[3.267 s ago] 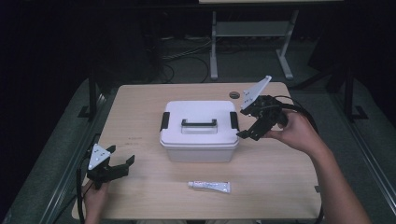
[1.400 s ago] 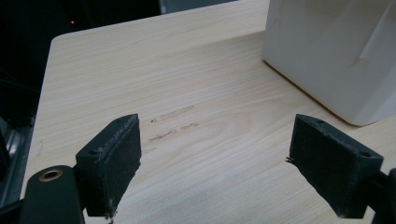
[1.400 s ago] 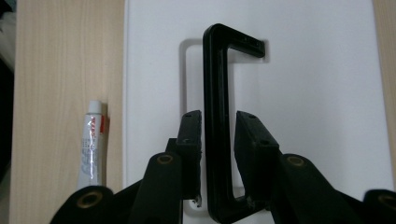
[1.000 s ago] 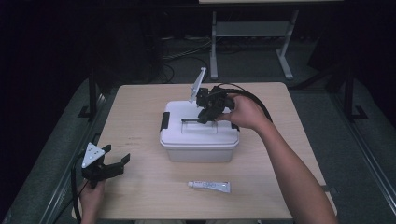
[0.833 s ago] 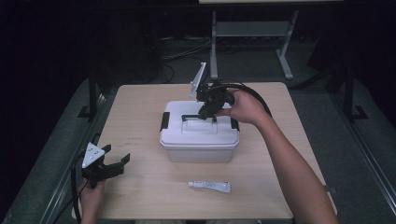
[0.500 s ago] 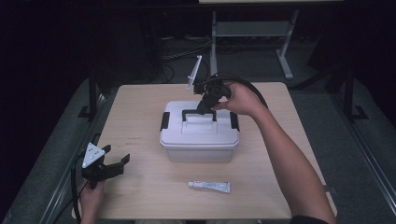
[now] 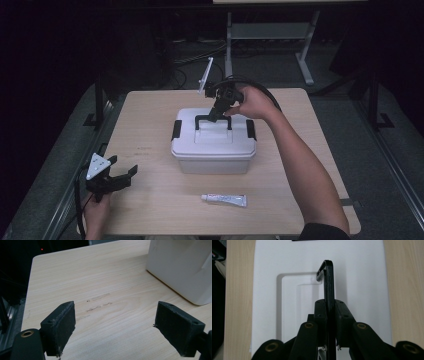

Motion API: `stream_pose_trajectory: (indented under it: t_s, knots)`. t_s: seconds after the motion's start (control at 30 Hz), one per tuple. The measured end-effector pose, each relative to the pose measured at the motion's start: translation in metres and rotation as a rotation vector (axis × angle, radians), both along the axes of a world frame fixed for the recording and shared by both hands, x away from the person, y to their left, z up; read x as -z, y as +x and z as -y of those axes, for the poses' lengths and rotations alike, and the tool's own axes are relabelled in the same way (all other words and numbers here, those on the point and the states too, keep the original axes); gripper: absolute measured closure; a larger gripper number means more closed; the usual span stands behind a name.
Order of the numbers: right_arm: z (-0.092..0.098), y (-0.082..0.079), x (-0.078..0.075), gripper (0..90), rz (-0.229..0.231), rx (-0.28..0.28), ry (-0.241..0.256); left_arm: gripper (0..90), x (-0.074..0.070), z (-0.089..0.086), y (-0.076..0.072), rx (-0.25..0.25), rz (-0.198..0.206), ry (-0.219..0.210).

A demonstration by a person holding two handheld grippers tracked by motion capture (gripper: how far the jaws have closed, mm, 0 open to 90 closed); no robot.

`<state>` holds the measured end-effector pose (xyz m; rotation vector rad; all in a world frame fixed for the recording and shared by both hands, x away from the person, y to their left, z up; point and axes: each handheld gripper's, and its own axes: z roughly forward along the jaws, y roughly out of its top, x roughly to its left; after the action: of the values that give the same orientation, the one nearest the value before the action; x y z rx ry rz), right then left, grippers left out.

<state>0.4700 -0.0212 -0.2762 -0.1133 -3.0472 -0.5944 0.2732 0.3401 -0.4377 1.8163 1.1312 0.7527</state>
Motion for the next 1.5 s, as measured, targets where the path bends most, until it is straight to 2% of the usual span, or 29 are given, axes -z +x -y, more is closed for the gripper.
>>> stream_pose_trajectory:
  t_s: [0.07, 0.43, 1.13, 1.5]
  knots:
    - [0.0007, 0.0007, 0.0001, 81.9, -0.014, -0.005, 0.006, 16.1, 0.0001, -0.0002, 0.0002, -0.001, 0.000, 0.000]
    - [0.0017, -0.0008, -0.0008, 83.3, -0.033, -0.014, 0.014, 16.1, 0.0005, 0.0019, 0.0002, 0.002, -0.003, 0.003]
    - [0.0012, -0.0020, -0.0020, 84.3, -0.032, -0.028, 0.011, 16.1, 0.0005, 0.0006, 0.0003, -0.004, -0.002, 0.002]
    - [0.0006, -0.0047, -0.0097, 84.4, -0.024, -0.033, 0.012, 16.1, 0.0003, -0.0002, 0.0003, -0.006, 0.001, 0.003]
